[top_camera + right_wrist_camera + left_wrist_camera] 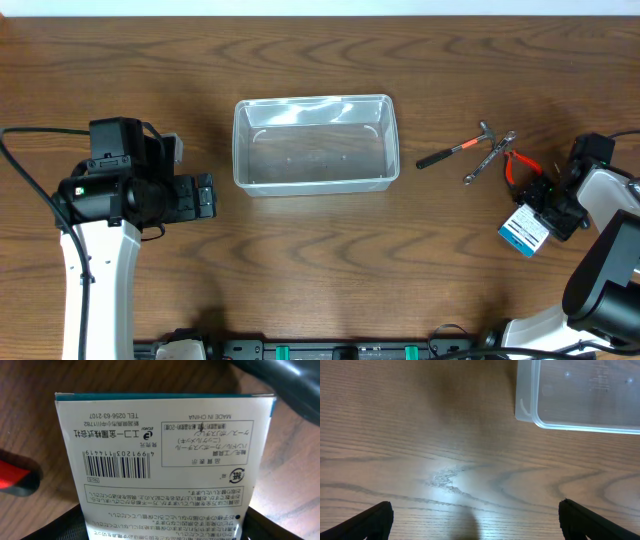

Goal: Pack container
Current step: 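Lower the right gripper onto the white boxed card and grasp it, then carry the white box with the right gripper into the container and release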

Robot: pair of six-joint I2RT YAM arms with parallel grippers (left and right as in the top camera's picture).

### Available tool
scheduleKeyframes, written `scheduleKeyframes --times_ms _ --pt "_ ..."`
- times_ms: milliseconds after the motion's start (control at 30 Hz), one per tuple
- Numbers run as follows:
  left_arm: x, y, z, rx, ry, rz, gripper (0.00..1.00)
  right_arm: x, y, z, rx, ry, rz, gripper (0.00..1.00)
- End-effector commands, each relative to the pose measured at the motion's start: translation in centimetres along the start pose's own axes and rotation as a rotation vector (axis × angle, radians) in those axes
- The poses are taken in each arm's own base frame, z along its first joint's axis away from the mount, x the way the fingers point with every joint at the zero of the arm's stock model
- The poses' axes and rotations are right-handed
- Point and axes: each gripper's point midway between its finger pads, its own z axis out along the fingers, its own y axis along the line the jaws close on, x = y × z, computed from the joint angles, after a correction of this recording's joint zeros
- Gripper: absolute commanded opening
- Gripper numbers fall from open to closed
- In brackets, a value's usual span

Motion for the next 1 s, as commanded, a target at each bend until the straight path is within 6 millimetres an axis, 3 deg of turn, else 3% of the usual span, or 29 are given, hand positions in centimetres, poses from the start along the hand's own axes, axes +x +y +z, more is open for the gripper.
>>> scheduleKeyframes --times_ms 0,200,367,467,600,733,967 --pt "-0.2 0.1 0.0 -0.011 -0.002 0.018 0.98 2.3 -0.2 1.2 -0.016 0.090 0.004 0.55" --pt "-0.2 0.1 0.0 -0.011 -0.002 0.018 0.98 1.7 1.9 -0.5 -0.105 0.118 0.004 0.36" --pt "-0.2 0.1 0.0 -0.011 -0.002 0.018 0.98 -0.3 3.9 -4.3 -0.125 0.086 -0.073 0.36" --pt "-0.2 0.1 0.0 -0.011 -0.002 0.018 0.98 -1.7 6.4 -7.7 -0.156 0.021 -0.191 0.37" --pt "-0.2 0.1 0.0 -0.011 -0.002 0.017 0.98 -2.9 11.4 -13.1 -0.217 -0.107 -0.412 0.36" --pt "-0.2 0.1 0.0 -0.011 -0.002 0.016 0.98 -2.3 16.8 -17.7 -0.282 -0.224 -0.633 0.21" --pt "-0.2 0.1 0.0 -0.011 -0.002 0.013 0.98 3.8 27.9 -24.6 -0.442 -0.499 -1.296 0.12"
